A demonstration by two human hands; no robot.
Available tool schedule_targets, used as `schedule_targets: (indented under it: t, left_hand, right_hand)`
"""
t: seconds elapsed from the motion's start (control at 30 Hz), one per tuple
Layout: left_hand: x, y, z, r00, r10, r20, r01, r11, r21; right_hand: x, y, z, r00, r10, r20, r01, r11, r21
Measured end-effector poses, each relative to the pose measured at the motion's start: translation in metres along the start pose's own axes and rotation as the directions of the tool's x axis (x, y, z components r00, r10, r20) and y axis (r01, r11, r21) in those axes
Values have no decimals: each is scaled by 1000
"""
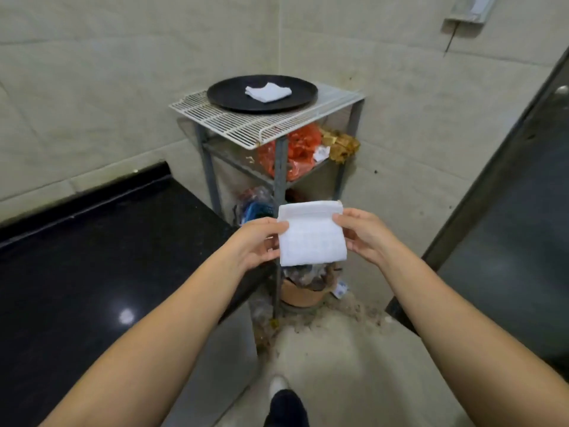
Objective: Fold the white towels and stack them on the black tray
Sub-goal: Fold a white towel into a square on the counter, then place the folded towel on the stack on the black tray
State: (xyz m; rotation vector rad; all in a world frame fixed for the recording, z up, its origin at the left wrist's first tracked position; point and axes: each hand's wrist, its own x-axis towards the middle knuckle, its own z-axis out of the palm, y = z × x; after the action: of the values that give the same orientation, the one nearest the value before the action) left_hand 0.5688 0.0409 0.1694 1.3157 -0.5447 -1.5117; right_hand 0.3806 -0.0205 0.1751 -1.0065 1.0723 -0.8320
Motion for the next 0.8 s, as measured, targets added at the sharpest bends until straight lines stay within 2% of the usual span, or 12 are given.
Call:
schedule_targets:
  t: [0.2, 0.33, 0.53, 0.67, 0.73, 0.8]
  left_hand:
    - [96, 126, 26, 970, 243, -30, -242, 970, 33]
    - [145, 199, 40, 929, 367, -58, -357, 924, 135]
    - [229, 269, 33, 901, 380, -209, -366, 925, 103]
    - [286, 302, 23, 834, 410, -370, -389, 911, 134]
    - [336, 327, 23, 758, 408, -509, -397, 908, 137]
    - [351, 327, 11, 752, 390, -532, -344, 920, 187]
  right_hand:
    - [138, -108, 11, 989, -129, 78, 132, 991, -24]
    - [215, -173, 21, 974, -188, 129, 198, 978, -72]
    - [334, -239, 57, 919, -254, 300, 338, 901, -272]
    - [404, -259, 81, 895, -301, 329, 416, 829, -373]
    - [467, -282, 98, 865, -268, 424, 446, 798, -405]
    - [486, -276, 106, 860, -258, 441, 464, 756, -462]
